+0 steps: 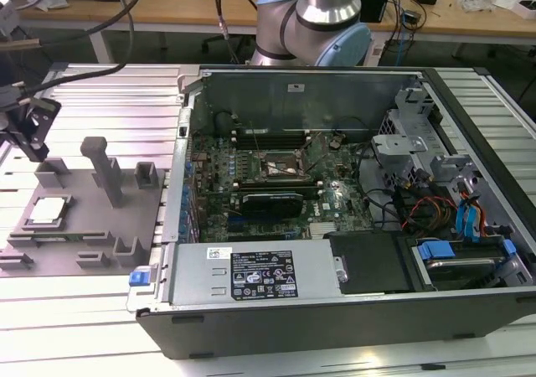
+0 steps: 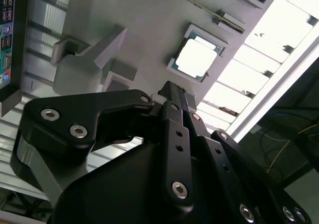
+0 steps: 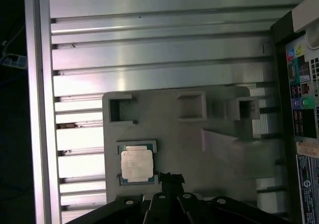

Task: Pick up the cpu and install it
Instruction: 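Pick up the cpu and move it towards the insertion slot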

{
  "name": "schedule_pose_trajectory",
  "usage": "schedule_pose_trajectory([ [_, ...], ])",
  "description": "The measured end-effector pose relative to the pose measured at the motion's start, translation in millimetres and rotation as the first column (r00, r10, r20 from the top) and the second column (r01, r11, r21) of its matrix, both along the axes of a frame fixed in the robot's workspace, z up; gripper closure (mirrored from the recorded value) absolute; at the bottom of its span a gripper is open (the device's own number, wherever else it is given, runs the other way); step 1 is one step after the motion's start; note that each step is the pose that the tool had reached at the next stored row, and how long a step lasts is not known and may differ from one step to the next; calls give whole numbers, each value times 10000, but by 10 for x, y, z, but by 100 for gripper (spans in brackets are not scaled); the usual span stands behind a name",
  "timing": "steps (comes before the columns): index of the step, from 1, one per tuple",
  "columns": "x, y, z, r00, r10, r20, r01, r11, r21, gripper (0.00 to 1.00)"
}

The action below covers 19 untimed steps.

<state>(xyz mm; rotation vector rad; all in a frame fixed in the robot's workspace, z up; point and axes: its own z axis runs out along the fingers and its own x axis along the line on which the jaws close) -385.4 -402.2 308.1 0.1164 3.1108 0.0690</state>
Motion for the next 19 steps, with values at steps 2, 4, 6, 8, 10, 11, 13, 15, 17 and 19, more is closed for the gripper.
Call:
schedule_pose_trajectory([
  [2,-12,0,-42,10000,-1,0,1,10000,0,89],
  [4,-29,-1,-81,10000,0,0,0,10000,0,89],
  [6,-50,-4,-150,10000,-1,1,1,10000,0,89],
  [8,-97,-6,-217,10000,-2,0,2,10000,0,89],
  [10,-138,-15,-281,10000,-2,1,2,10000,1,89],
  [11,-146,-21,-303,10000,-1,-1,1,10000,-1,89],
  [13,-157,-29,-337,10000,-5,-2,5,10000,-1,89],
  [15,-169,-42,-376,10000,-5,0,5,10000,0,89],
  [17,-178,-54,-413,10000,-5,0,5,10000,0,89],
  [19,-189,-68,-461,10000,-6,0,6,10000,0,89],
])
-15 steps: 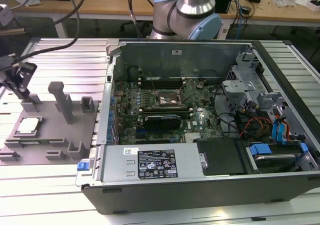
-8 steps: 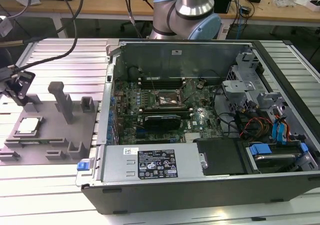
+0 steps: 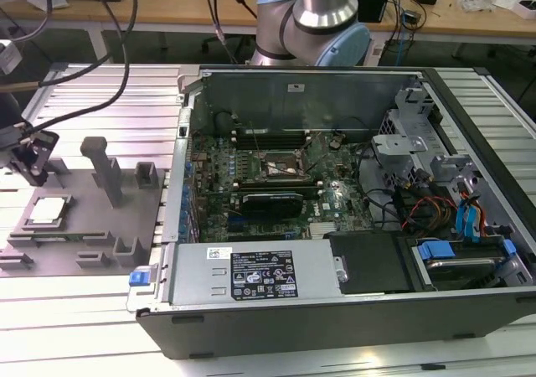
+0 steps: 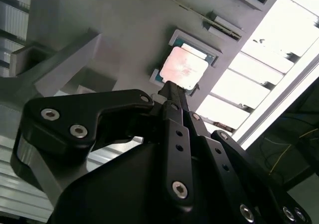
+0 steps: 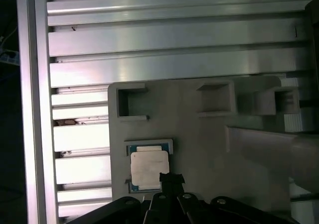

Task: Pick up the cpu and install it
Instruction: 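Pick up the cpu and move it towards the insertion slot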

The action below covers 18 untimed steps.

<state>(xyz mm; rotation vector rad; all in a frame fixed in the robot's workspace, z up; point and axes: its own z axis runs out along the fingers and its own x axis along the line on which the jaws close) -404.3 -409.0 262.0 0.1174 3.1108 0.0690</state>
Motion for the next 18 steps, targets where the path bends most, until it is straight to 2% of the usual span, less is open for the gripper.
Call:
schedule_pose_trajectory([
  [5,-20,-25,-91,10000,1,-1,-1,10000,-1,89],
  [6,-33,-36,-138,10000,-1,0,1,10000,0,89],
  [11,-85,-66,-280,10000,0,2,0,10000,1,89],
  [15,-113,-73,-360,10000,0,-1,0,10000,-2,89],
  [18,-133,-74,-445,10000,1,0,-1,10000,0,89],
])
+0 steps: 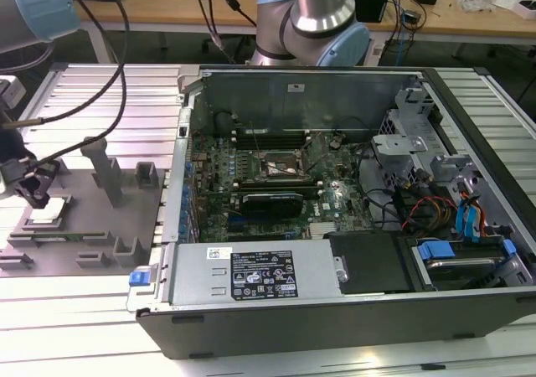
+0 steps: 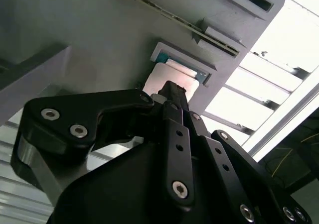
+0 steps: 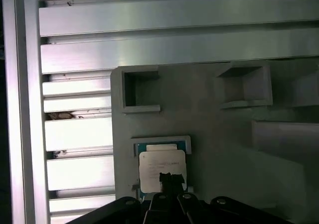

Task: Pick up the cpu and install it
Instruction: 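Pick up the cpu and move it towards the insertion slot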

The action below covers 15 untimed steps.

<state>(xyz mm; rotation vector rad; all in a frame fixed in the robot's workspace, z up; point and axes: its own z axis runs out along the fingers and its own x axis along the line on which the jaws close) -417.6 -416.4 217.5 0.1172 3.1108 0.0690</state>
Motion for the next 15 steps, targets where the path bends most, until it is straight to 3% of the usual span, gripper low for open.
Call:
schedule_pose_trajectory([
  [7,-13,3,-133,10000,-2,-1,2,10000,-1,89],
  [11,-13,3,-136,10000,0,-1,0,10000,-1,89],
  [15,-26,36,-138,10000,-1,1,1,10000,1,89],
])
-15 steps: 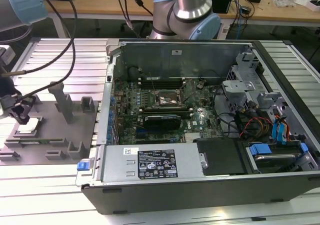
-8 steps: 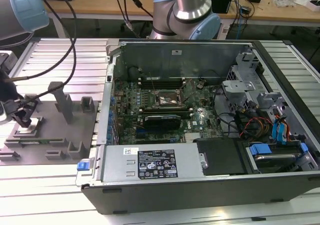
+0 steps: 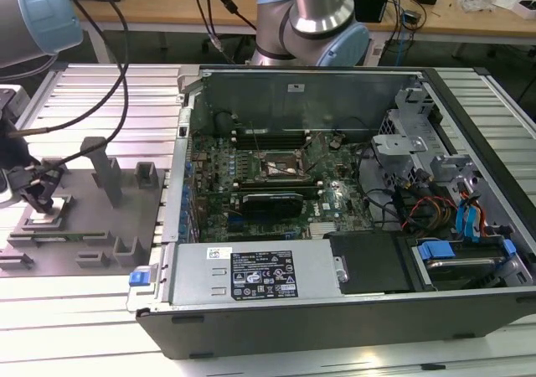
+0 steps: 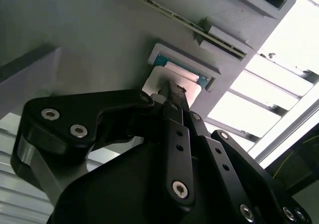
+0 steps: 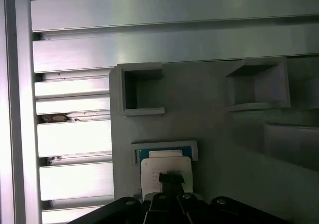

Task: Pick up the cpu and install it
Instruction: 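Pick up the cpu and move it towards the insertion slot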

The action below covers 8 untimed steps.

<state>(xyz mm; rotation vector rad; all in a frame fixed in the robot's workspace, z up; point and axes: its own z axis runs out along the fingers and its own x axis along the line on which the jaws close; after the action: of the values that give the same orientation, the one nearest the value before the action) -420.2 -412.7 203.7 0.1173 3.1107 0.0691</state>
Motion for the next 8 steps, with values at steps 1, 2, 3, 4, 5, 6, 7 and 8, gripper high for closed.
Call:
schedule_pose_trajectory([
  [1,-11,1,0,10000,0,-2,0,10000,-2,89],
  [2,-19,1,-1,10000,0,-2,0,10000,-1,89],
  [3,-20,1,-2,10000,1,-1,-1,10000,-1,89],
  [4,-20,1,-1,10000,2,-1,-2,10000,-1,89],
  [5,-21,1,-2,10000,2,0,-2,10000,-1,89],
  [6,-22,1,-2,10000,1,-1,-1,10000,-1,89],
  [7,-23,1,-2,10000,0,-1,0,10000,-1,89],
  [8,-23,1,-2,10000,1,-1,-1,10000,-1,89],
])
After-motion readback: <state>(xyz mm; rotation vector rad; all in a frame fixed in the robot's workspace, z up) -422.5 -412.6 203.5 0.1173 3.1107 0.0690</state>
